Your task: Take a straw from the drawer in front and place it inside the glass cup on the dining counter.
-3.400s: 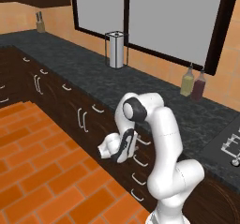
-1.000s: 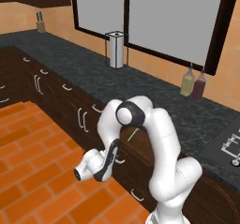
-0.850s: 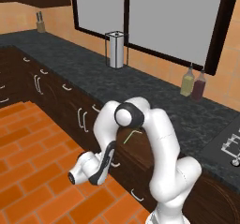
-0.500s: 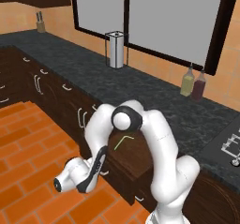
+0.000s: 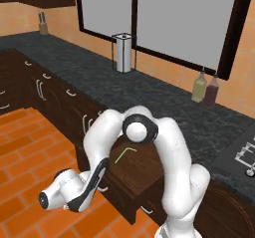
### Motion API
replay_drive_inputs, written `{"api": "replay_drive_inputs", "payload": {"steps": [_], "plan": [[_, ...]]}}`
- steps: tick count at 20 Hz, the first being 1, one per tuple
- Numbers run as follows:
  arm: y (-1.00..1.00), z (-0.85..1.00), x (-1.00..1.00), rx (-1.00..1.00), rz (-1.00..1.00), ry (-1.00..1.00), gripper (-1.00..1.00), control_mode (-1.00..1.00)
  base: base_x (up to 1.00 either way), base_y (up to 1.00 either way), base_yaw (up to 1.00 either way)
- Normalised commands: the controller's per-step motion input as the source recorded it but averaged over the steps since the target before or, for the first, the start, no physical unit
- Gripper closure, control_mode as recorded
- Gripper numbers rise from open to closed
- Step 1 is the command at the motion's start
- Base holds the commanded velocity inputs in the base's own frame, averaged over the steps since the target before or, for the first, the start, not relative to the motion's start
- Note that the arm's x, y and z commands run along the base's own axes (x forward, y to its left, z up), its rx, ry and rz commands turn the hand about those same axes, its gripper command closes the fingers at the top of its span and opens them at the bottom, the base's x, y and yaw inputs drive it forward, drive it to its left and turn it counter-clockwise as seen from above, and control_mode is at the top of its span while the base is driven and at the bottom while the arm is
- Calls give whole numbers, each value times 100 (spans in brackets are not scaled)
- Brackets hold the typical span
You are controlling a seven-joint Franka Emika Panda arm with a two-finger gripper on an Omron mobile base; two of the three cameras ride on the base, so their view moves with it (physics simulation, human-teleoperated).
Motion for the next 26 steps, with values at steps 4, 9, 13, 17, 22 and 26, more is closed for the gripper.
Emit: {"api": "replay_drive_inputs", "payload": {"steps": [4,9,13,17,22,26], "plan": [[-3,100,-44,43,0,8,-100,-100,0,0,0],[-72,100,-6,46,-1,7,-100,-100,0,0,0],[-100,96,61,33,-11,25,-100,-100,0,0,0],[-93,48,90,21,-16,44,-100,-100,0,0,0],[-54,-7,85,5,-7,46,-100,-100,0,0,0],[4,-57,49,0,0,17,-100,-100,0,0,0]]}}
